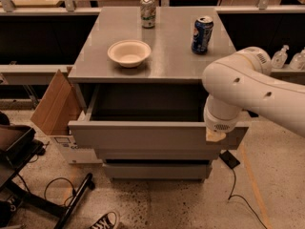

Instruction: Open top drawer

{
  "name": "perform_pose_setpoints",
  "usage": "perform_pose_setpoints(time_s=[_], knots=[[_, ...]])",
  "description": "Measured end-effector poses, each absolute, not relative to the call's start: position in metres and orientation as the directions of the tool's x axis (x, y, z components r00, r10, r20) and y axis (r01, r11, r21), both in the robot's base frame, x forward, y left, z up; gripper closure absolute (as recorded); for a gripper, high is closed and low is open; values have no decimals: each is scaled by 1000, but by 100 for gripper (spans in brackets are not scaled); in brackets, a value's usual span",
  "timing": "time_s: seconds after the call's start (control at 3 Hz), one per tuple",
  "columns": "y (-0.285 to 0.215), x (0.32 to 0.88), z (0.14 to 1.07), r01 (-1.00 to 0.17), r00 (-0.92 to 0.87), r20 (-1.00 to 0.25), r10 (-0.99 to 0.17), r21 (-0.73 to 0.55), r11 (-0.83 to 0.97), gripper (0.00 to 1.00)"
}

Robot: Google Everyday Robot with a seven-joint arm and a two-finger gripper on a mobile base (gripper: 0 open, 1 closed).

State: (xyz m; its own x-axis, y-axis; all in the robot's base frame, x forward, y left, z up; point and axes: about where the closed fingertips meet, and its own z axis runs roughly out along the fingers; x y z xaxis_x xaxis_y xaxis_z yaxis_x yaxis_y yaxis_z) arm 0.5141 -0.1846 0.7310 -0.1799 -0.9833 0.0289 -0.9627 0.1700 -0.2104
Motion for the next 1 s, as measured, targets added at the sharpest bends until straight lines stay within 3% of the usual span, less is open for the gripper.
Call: perform_pose_setpoints(time_s=[0.33, 1.0], knots=[[-177, 506, 731, -978, -111, 12, -994, -179, 107, 82], [-183, 554, 735, -926, -181, 5, -983, -337, 169, 35]])
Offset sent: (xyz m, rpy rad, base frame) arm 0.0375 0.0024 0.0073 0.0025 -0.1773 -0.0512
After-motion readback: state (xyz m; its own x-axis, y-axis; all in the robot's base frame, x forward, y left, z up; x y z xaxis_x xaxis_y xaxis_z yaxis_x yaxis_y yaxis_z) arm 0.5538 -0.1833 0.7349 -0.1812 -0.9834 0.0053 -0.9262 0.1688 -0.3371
